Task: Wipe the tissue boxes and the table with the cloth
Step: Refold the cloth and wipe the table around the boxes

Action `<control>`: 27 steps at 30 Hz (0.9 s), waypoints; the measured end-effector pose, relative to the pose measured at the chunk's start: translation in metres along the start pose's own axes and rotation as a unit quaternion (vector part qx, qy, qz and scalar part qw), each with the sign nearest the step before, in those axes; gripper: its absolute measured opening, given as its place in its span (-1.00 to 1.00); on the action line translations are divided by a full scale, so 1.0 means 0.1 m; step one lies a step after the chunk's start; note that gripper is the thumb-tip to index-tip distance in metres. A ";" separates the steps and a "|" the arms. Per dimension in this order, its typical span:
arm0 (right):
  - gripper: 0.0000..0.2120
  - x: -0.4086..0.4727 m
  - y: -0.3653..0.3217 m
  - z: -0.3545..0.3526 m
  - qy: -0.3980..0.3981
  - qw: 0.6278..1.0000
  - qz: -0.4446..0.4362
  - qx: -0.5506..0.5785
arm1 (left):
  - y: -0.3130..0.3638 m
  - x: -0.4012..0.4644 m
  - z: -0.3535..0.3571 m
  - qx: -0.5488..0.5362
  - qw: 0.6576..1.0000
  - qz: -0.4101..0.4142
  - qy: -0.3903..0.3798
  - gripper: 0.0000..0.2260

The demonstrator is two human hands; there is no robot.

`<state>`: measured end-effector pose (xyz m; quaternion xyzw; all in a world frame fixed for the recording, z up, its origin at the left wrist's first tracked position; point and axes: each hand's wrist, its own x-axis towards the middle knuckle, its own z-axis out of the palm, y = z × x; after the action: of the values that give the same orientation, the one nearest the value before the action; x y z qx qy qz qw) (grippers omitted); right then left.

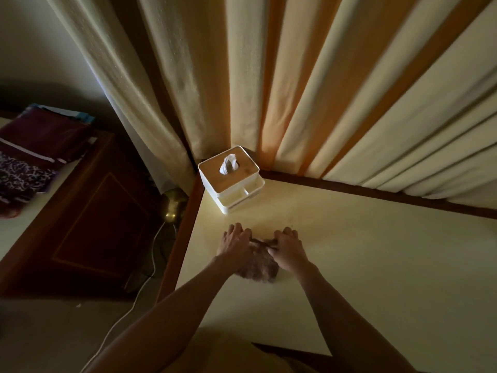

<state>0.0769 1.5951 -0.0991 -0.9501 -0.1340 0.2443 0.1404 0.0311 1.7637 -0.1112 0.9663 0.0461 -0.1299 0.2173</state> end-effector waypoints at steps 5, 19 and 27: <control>-0.82 -0.17 0.09 -0.09 0.011 0.980 -0.031 0.194 | 0.09 -0.10 -0.03 -0.032 0.999 -0.006 0.024 -0.84; -0.89 -0.68 0.40 -0.12 0.131 0.970 -0.025 0.204 | 0.43 -0.37 -0.28 -0.184 0.972 0.113 0.091 -0.82; -0.93 -1.48 0.70 -0.29 0.230 0.930 0.049 0.282 | 1.01 -0.61 -0.19 -0.201 0.949 0.224 0.092 -0.86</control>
<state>-0.0209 1.4767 -0.0344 -0.9071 0.0230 0.0529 0.4170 -0.0081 1.6787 -0.0370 0.8958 -0.1261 0.0236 0.4257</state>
